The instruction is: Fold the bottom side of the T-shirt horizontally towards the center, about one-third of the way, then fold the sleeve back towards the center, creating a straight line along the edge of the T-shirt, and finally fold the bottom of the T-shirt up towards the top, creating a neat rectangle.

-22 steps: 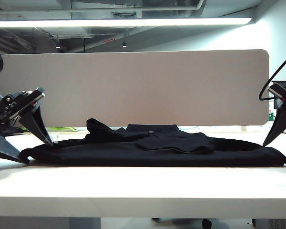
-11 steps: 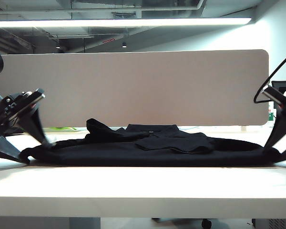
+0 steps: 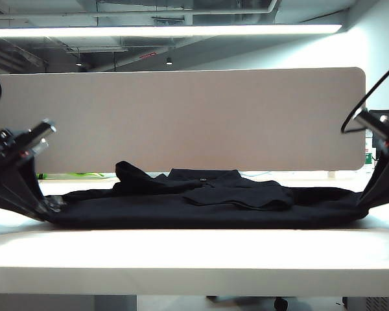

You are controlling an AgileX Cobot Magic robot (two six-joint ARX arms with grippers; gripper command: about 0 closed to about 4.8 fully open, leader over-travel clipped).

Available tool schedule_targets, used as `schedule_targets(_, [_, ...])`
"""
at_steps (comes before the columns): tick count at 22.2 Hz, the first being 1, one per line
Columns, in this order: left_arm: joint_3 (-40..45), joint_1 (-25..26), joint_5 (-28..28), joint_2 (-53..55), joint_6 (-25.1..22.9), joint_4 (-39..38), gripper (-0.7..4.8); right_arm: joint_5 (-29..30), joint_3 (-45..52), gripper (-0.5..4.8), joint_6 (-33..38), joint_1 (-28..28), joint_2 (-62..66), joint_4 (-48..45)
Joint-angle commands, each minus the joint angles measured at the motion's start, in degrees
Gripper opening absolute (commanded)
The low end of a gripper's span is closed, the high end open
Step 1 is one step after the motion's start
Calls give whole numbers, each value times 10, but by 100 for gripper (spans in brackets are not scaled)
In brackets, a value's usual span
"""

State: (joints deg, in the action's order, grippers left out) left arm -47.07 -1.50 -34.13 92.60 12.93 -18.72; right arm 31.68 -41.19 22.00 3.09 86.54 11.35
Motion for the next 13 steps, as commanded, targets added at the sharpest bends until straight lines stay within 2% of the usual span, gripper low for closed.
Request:
schedule_targets(1, [2, 0, 32, -78, -30, -92, -6, 3, 0, -8, -47, -1, -81, 85])
schedule_targets(4, [7, 0, 33, -174, -30, -156, -6, 4, 0, -8, -47, 0, -191, 153])
schedule_targets(5, [8, 0, 36, -227, -44, -207, -6, 4, 0, -8, -46, -1, -246, 180])
schedule_targets(8, [8, 0, 86, -339, -53, -292, -6, 0, 0, -8, -42, 0, -377, 256])
schedule_targets(11, [8, -1, 86, -444, -37, -354, -6, 4, 0, -9, -28, 0, -470, 310])
schedule_targets(13, [8, 0, 88, -494, -36, -363, -6, 0, 0, -9, -25, 0, -509, 330])
